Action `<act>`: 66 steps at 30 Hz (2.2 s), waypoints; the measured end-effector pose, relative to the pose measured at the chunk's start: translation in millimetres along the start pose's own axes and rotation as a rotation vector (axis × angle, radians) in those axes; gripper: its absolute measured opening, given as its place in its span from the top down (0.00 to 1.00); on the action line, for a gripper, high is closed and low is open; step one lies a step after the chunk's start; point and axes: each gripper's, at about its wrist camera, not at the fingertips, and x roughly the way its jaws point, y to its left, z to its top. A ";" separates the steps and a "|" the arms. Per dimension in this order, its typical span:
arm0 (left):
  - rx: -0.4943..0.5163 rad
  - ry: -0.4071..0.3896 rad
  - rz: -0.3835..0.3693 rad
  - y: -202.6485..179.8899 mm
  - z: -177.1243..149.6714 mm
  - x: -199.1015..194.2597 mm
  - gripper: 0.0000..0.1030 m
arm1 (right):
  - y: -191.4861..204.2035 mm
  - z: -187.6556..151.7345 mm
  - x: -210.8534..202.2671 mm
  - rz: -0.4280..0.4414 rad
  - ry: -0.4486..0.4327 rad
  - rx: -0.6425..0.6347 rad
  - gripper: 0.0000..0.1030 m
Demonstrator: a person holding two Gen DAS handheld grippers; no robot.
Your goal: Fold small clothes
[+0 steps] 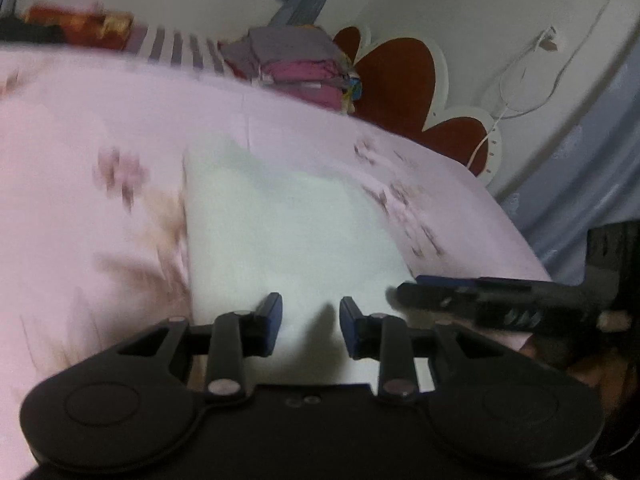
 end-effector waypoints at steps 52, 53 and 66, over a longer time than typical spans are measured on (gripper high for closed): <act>0.118 0.025 0.238 -59.3 -56.7 -3.5 0.69 | 36.3 -33.4 -7.8 -0.049 0.040 -0.200 0.90; 0.121 0.009 0.237 -61.4 -63.5 -5.0 0.69 | 37.8 -45.6 -0.1 -0.066 0.092 -0.209 0.90; 0.151 -0.016 0.451 -58.0 -32.5 -22.0 0.23 | -0.7 -29.6 -33.6 -0.028 -0.016 -0.004 0.90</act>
